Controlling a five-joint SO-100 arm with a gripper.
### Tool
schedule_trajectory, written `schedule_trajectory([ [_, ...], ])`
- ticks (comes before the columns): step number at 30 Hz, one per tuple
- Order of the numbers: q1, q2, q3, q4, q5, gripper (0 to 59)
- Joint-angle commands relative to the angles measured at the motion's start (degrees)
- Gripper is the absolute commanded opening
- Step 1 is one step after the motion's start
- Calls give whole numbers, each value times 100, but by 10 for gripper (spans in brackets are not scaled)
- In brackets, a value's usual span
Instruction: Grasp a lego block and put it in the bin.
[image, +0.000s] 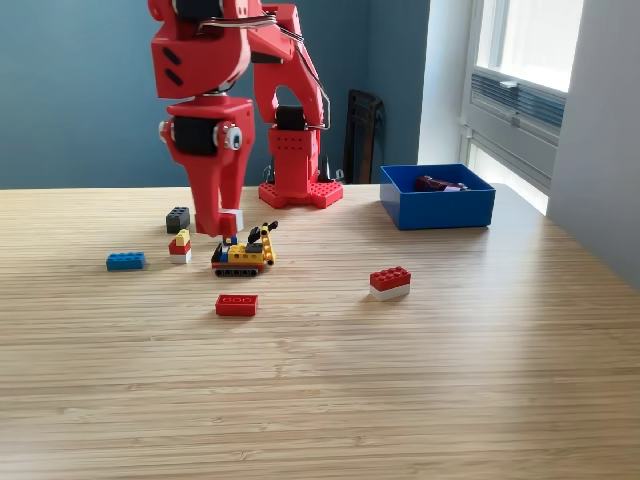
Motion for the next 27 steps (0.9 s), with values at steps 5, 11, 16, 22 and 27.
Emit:
schedule_trajectory([
  [5,-1916,272,642,281,246,0],
  [11,-3006,800,932,281,378,0],
  [16,-4043,1485,1310,281,492,0],
  [22,-5221,2382,1644,281,536,0],
  [27,-6056,3094,1934,281,387,0],
])
